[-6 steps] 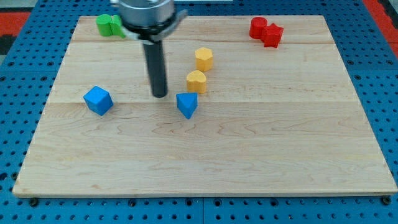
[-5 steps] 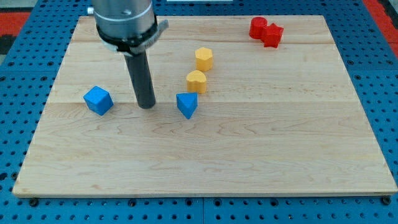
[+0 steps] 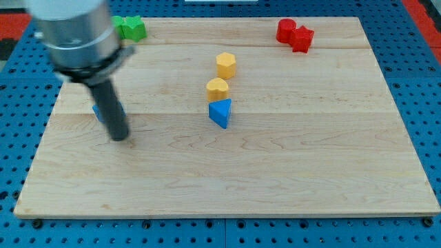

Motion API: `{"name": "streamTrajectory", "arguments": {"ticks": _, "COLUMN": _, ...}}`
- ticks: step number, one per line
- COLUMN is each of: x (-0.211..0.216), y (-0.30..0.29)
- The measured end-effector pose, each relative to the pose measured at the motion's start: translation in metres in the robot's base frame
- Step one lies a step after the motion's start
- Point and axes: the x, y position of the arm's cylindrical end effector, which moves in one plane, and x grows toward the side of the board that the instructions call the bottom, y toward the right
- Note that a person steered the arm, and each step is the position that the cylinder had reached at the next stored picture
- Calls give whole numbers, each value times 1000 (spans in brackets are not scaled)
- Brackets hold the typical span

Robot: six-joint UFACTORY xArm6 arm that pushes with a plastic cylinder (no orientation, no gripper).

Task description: Push the blue cube to the bottom center

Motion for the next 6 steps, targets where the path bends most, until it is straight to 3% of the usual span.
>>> {"name": "streamTrajectory", "arguments": {"ticks": 1, "x": -35, "y": -48}}
{"name": "streamTrajectory", "arguments": {"ticks": 2, "x": -61, "y": -42}}
{"name": "streamTrajectory", "arguments": {"ticks": 4, "x": -7, "y": 56}}
{"name": "streamTrajectory", "arguments": {"ticks": 6, "x": -30, "y": 37}}
